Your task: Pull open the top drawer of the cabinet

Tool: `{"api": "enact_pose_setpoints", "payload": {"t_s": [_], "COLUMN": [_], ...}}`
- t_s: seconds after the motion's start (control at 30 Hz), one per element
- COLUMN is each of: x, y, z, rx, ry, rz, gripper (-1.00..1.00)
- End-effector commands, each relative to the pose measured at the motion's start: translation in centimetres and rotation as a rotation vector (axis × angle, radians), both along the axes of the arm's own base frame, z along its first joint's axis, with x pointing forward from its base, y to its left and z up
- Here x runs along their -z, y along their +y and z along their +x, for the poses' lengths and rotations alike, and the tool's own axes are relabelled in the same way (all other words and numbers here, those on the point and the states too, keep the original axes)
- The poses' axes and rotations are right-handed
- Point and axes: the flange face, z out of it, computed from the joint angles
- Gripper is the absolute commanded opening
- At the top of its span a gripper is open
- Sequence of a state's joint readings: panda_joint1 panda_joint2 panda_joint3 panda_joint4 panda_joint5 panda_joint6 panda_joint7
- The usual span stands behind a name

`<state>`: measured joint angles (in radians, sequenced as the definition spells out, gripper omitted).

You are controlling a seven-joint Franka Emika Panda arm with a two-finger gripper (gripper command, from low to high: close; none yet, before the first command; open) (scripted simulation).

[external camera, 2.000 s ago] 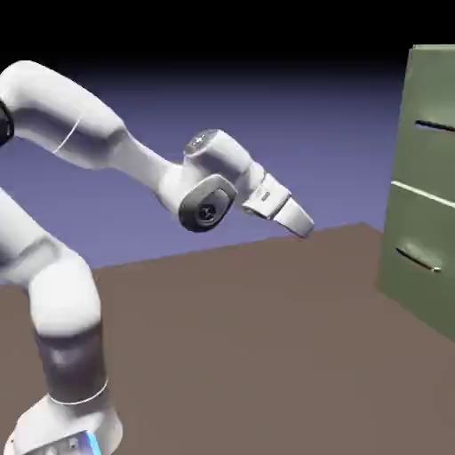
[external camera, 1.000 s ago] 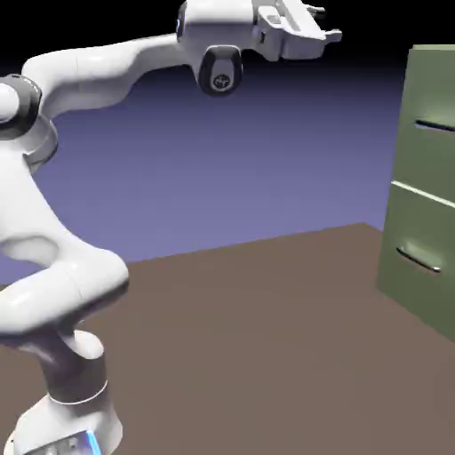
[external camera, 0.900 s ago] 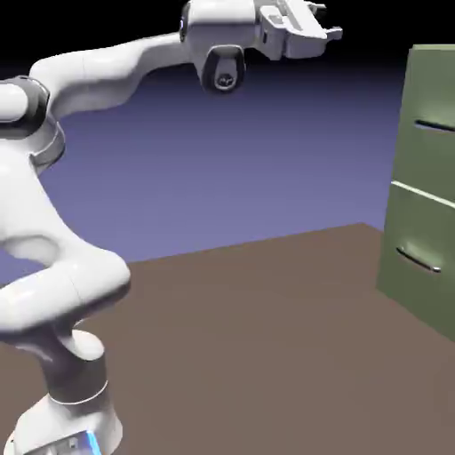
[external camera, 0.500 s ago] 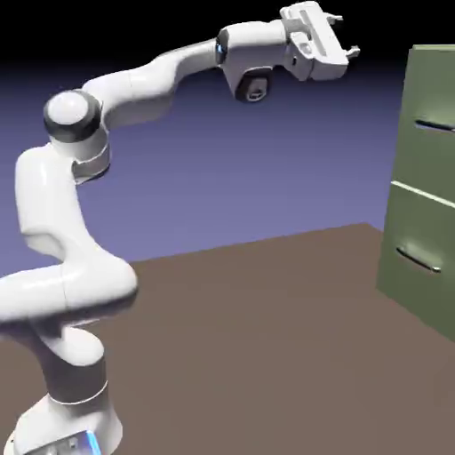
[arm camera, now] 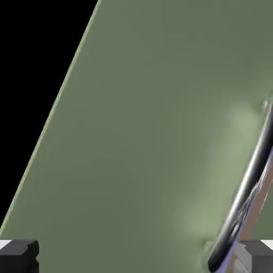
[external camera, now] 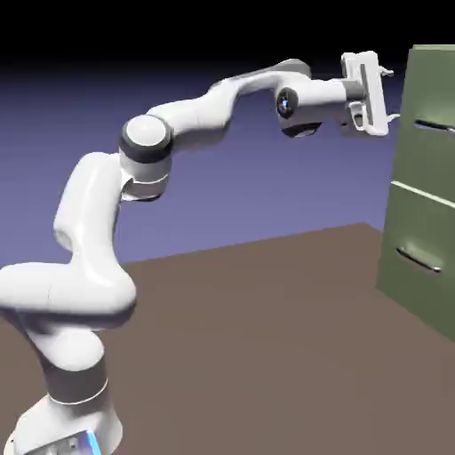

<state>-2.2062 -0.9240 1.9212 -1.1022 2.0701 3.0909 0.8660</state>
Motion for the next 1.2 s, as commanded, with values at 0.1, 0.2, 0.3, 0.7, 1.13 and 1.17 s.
{"api": "enact_pose_setpoints", "payload": {"t_s": [0.1,0.2,0.3,0.7,1.13,1.17], "x": [3.5,4.7,4.6,4.4,4.8,4.7], "y": [-2.5,-3.8,-3.9,-3.8,-3.8,-3.9], "z": [2.8,4.1,4.8,7.4,8.6,8.5], "rx": [-0.011,-0.014,-0.014,-0.012,-0.013,-0.013], "ry": [0.008,0.012,0.019,0.024,0.008,0.007], "rz": [0.186,0.266,0.260,0.255,0.269,0.270], "gripper": [0.00,0.00,0.00,0.00,-1.00,-1.00]}}
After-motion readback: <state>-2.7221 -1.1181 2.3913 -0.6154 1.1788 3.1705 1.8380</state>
